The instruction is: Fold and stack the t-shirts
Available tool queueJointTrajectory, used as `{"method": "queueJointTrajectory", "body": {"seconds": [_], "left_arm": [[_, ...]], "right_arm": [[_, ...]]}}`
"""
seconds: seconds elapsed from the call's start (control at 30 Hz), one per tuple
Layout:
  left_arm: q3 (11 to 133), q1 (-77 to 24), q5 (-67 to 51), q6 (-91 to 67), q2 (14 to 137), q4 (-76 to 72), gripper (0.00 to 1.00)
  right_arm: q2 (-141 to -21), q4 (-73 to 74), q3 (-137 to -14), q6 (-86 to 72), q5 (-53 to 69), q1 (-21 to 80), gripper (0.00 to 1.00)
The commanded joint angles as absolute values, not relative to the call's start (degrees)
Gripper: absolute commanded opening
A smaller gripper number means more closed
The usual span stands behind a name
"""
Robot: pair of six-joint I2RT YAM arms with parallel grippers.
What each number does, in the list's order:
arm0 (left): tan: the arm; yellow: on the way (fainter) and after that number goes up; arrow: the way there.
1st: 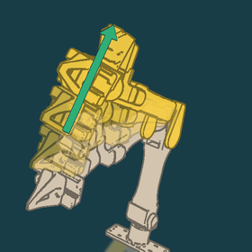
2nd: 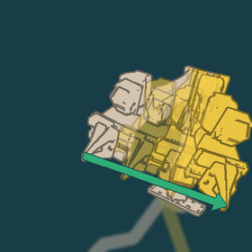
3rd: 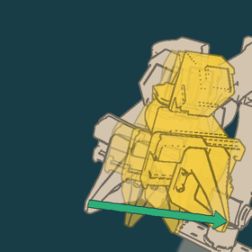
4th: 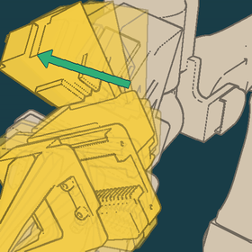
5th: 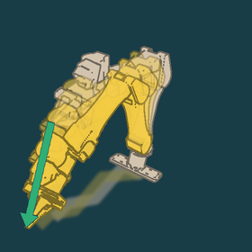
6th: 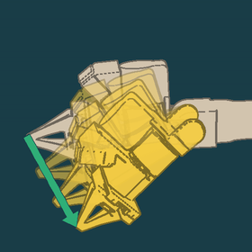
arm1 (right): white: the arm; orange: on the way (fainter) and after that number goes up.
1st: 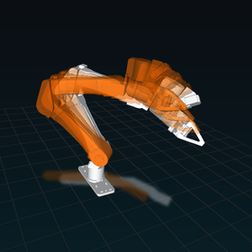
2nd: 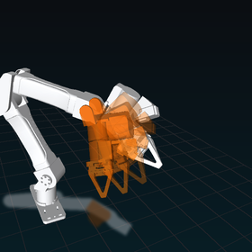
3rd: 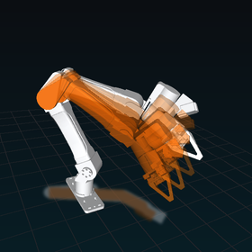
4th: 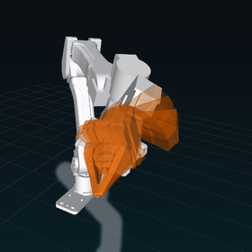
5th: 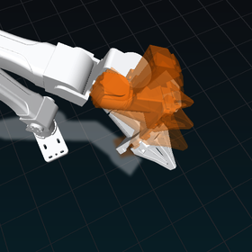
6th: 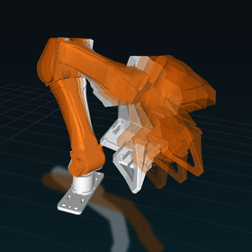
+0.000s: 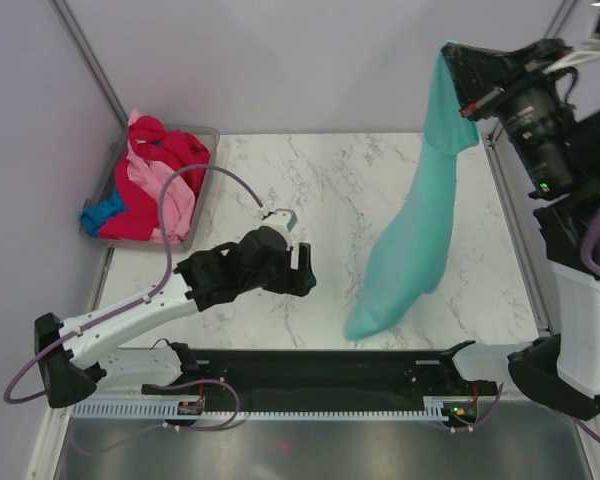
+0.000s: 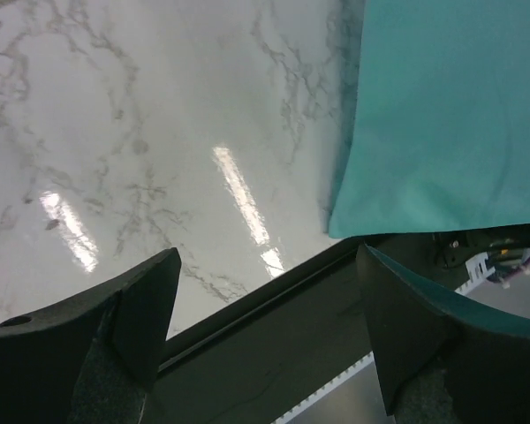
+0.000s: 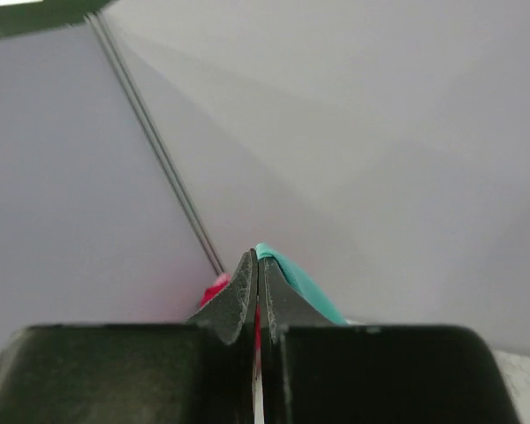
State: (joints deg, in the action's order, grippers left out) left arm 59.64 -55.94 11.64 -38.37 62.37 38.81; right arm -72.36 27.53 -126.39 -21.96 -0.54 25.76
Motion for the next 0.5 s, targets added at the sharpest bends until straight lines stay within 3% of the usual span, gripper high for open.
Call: {"method": "queueJointTrajectory", "body": {"seconds": [0.0,0.13,0.23,0.3,0.37,0.47], "left_arm": [[59.06,-60.19,7.39,-34.54,68.36,31.65,0.89],[56.88,-63.45,3.00,-36.73,74.09,24.47,0.92],[54.33,-68.11,4.21,-39.11,74.80,21.18,0.91],[52.74,-68.64,5.18,-41.03,74.01,21.71,0.89],[50.46,-68.56,9.81,-42.97,71.11,23.89,0.88],[50.71,-68.55,16.60,-45.96,67.94,30.83,0.87]], "right_arm": [[-77.42,34.00,-128.84,-17.67,-1.84,26.45,0.00],[-81.64,38.66,-134.11,-11.71,-12.88,32.06,0.00],[-89.27,46.13,-140.96,-2.32,-37.97,42.61,0.00],[-92.36,47.28,-139.23,-0.45,-46.81,45.16,0.00],[-96.93,47.37,-133.09,1.67,-60.26,45.00,0.00],[-106.06,52.27,-129.55,-4.71,-59.71,37.56,0.00]]}}
